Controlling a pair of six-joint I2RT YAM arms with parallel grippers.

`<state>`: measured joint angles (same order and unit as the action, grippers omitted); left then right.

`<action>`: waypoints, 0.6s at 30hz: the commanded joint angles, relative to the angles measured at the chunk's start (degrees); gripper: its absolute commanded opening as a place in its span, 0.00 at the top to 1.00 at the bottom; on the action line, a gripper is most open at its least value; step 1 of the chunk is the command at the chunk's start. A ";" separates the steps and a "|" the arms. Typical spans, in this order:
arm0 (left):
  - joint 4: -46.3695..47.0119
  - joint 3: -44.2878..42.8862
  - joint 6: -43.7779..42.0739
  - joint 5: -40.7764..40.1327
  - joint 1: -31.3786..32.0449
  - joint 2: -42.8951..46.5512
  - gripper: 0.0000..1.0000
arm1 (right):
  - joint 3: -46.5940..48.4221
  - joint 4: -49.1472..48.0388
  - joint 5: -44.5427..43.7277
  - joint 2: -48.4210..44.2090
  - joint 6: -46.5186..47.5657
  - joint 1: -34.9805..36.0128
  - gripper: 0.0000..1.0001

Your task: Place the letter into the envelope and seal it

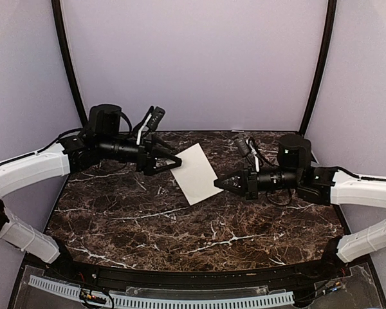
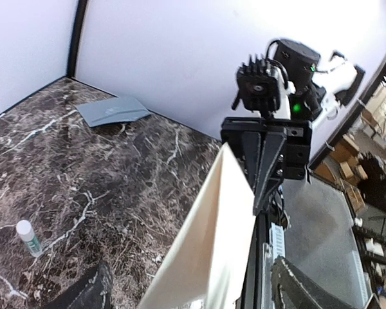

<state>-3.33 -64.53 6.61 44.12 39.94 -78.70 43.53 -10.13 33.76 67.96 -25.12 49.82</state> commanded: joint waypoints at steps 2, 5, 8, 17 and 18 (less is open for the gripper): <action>21.47 10.47 14.64 -13.90 -0.87 8.81 0.13 | -0.83 -14.51 -4.36 -2.75 -3.66 0.10 1.00; 29.19 13.22 22.37 -10.53 -0.83 9.05 0.08 | 0.24 -15.68 -5.90 -2.57 -3.11 0.10 1.00; 34.82 14.29 26.42 -6.86 0.28 7.91 0.05 | 0.77 -18.40 -4.95 -1.34 -3.46 0.18 1.00; 34.91 13.43 28.13 -4.16 3.01 4.31 0.03 | 0.51 -26.22 0.49 1.87 -6.81 0.27 1.00; 35.86 13.50 28.42 -3.63 3.03 4.06 0.03 | 0.57 -26.41 0.78 1.90 -6.86 0.35 1.00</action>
<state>28.29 -51.16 32.91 38.79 42.78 -74.19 43.05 -30.26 31.77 69.34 -30.26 49.84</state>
